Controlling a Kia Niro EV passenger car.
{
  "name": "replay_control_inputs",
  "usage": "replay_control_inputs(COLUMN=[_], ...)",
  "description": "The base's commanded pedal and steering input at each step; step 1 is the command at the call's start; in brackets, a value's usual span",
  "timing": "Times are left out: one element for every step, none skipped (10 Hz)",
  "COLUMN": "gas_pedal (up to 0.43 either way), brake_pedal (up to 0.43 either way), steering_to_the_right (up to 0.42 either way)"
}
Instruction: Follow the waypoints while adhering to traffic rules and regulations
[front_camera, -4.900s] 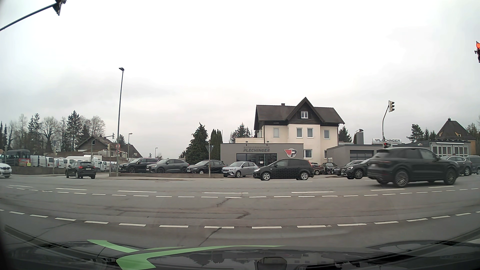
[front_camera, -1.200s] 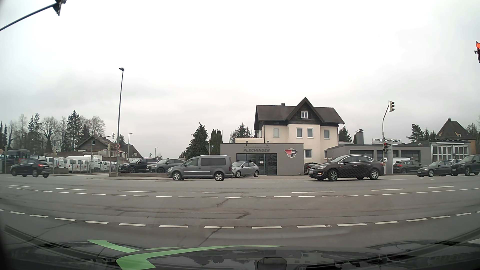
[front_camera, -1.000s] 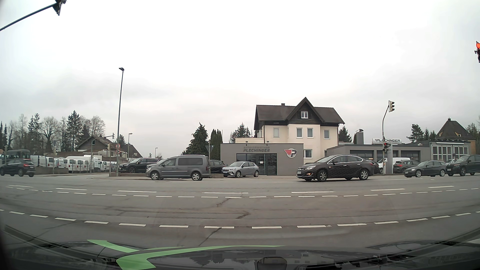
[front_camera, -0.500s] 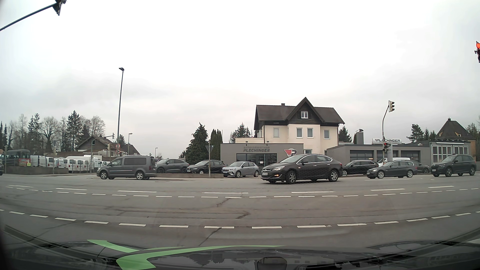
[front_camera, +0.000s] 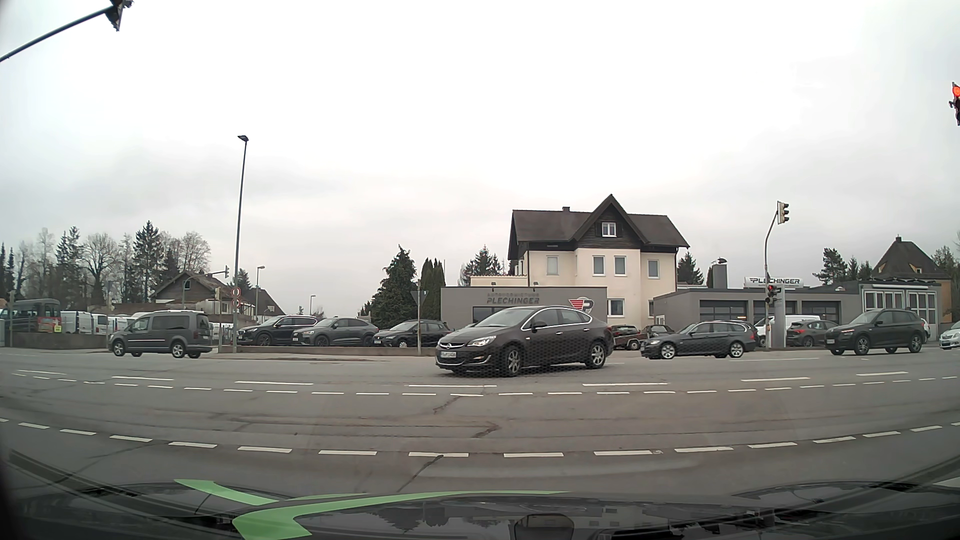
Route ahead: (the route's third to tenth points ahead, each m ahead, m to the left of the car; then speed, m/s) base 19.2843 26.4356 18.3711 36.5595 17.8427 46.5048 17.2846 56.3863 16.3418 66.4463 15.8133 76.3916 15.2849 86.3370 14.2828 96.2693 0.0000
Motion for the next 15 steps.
replay_control_inputs(gas_pedal=[0.000, 0.000, 0.000, 0.000, 0.000, 0.000, 0.000, 0.000, 0.000, 0.000, 0.000, 0.000, 0.000, 0.000, 0.000], brake_pedal=[0.341, 0.341, 0.341, 0.341, 0.341, 0.341, 0.341, 0.341, 0.341, 0.341, 0.341, 0.341, 0.341, 0.341, 0.341], steering_to_the_right=[-0.003, -0.003, -0.003, -0.003, -0.003, -0.003, -0.003, -0.003, -0.003, -0.003, -0.003, -0.003, -0.003, -0.003, -0.003])
